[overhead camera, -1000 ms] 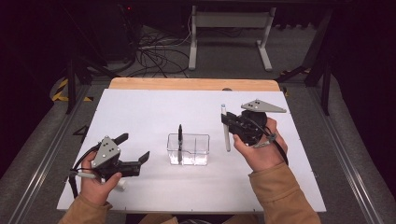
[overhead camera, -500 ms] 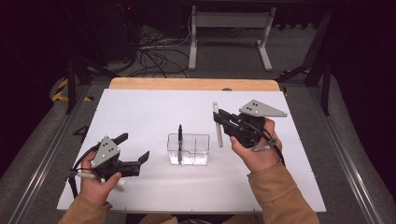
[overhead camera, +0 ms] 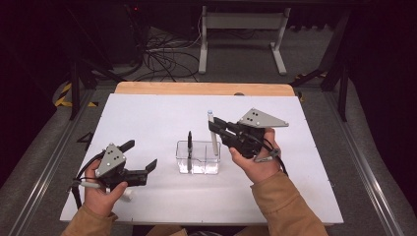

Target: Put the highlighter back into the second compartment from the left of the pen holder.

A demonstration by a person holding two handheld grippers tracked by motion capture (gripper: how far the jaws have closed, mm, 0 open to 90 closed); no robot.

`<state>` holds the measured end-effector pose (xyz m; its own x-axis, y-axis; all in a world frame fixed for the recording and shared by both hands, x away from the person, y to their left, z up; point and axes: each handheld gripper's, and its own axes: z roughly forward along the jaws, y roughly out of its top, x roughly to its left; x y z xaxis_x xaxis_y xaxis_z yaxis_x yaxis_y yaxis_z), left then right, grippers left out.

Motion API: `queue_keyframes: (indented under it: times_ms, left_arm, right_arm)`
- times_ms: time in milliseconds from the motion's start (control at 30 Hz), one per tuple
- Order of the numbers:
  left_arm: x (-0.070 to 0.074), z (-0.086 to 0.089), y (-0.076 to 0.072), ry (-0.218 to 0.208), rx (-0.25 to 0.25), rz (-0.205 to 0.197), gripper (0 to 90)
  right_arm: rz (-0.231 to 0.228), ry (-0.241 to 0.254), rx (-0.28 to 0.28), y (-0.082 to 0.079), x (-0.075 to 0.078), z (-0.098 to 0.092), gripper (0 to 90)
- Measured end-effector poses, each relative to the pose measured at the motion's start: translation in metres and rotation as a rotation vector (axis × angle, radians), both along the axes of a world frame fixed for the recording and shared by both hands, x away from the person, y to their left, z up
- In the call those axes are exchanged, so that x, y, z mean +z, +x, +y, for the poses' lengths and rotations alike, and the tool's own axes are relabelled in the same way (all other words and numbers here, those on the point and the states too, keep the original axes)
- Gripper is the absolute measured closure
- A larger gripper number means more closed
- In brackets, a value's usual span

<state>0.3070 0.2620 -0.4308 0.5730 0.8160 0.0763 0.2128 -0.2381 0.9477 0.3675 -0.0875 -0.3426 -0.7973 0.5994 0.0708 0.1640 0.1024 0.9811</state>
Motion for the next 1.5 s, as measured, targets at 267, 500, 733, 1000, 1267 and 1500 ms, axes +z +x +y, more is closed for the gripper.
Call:
queue_keyframes:
  times_ms: [267, 500, 733, 1000, 1267, 1500]
  left_arm:
    - [0.0, 0.0, 0.0, 0.001, 0.001, 0.0, 6.5]
    - [0.0, 0.001, 0.0, 0.002, 0.001, 0.001, 6.5]
    - [0.0, 0.001, 0.0, 0.003, 0.002, 0.001, 6.5]
    - [0.001, 0.001, 0.0, 0.008, 0.004, -0.001, 6.5]
    - [0.0, 0.001, 0.0, 0.005, 0.004, 0.003, 6.5]
    - [0.001, 0.001, 0.0, 0.007, 0.0, 0.016, 6.8]
  right_arm:
    - [0.016, 0.049, 0.036, 0.007, -0.01, 0.009, 79.4]
    - [0.011, 0.071, 0.059, 0.011, -0.019, 0.016, 79.3]
    - [0.021, 0.088, 0.068, 0.014, -0.028, 0.022, 79.3]
    - [0.024, 0.073, 0.063, 0.015, -0.035, 0.03, 79.3]
    - [0.017, 0.041, 0.052, 0.017, -0.039, 0.031, 79.3]
    - [0.02, 0.011, 0.046, 0.018, -0.043, 0.032, 79.2]
